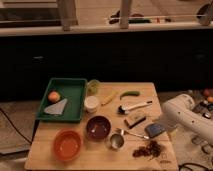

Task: Place sponge in red bowl

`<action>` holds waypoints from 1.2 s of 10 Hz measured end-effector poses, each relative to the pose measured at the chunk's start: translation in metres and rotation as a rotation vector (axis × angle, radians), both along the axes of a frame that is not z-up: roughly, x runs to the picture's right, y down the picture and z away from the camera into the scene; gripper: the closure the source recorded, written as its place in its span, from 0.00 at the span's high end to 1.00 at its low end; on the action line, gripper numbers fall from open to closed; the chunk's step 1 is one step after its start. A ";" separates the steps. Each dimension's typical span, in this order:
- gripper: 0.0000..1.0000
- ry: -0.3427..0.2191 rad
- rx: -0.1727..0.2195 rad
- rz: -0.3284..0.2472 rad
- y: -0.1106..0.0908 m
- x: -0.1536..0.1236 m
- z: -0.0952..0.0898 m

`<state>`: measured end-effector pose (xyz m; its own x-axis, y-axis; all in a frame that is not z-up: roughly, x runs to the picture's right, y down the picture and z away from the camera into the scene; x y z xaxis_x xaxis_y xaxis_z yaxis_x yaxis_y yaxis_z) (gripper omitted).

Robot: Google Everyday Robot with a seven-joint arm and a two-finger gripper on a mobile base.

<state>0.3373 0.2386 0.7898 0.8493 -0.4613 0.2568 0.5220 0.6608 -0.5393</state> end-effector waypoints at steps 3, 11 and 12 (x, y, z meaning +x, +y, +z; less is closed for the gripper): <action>0.80 -0.020 -0.011 -0.043 0.003 0.003 0.001; 0.80 -0.069 -0.010 -0.115 0.006 0.003 -0.004; 0.80 -0.069 -0.006 -0.081 0.001 0.002 -0.006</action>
<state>0.3393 0.2395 0.7842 0.7892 -0.5264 0.3163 0.6099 0.6115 -0.5040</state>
